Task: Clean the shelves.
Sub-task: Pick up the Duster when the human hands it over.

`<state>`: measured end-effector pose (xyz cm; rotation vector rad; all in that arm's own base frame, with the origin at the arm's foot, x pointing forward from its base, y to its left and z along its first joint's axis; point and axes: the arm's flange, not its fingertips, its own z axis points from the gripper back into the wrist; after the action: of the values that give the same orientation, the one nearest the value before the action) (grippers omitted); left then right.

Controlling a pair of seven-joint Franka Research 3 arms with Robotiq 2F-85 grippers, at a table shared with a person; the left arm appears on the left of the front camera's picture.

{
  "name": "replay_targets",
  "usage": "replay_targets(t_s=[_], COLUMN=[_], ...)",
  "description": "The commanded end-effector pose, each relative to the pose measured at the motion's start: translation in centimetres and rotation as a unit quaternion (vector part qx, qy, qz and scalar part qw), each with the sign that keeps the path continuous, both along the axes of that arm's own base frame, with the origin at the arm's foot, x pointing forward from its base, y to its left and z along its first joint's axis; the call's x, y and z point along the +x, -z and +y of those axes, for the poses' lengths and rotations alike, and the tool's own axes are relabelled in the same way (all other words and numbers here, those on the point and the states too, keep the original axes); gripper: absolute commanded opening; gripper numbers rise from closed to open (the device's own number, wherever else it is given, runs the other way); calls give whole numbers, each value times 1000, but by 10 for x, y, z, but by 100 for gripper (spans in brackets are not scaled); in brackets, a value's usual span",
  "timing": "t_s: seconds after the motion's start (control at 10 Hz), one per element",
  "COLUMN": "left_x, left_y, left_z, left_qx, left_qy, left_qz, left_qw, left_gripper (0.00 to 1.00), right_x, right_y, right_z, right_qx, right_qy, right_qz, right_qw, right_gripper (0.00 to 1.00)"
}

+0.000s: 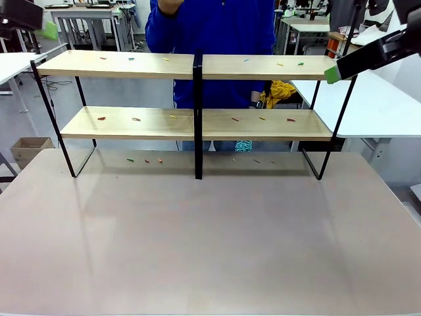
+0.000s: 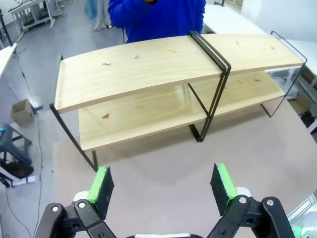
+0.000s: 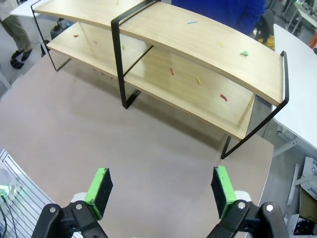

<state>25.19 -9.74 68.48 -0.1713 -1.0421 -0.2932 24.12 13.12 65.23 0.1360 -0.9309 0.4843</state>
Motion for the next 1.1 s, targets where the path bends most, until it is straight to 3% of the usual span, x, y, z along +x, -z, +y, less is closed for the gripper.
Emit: replay_targets(t_s=[0.0, 1.0], left_x=[6, 18], left_y=[-6, 4], left_z=[-16, -34], left_qx=[10, 23], left_qy=[-1, 21], left_qz=[5, 28], left_qw=[1000, 999], left_gripper=[100, 100], right_x=[11, 11], right_y=[-2, -2], right_z=[-3, 7], right_qx=[9, 10], right_qy=[-27, -52], right_qz=[-1, -8], right_qw=[1000, 999], right_gripper=[100, 100])
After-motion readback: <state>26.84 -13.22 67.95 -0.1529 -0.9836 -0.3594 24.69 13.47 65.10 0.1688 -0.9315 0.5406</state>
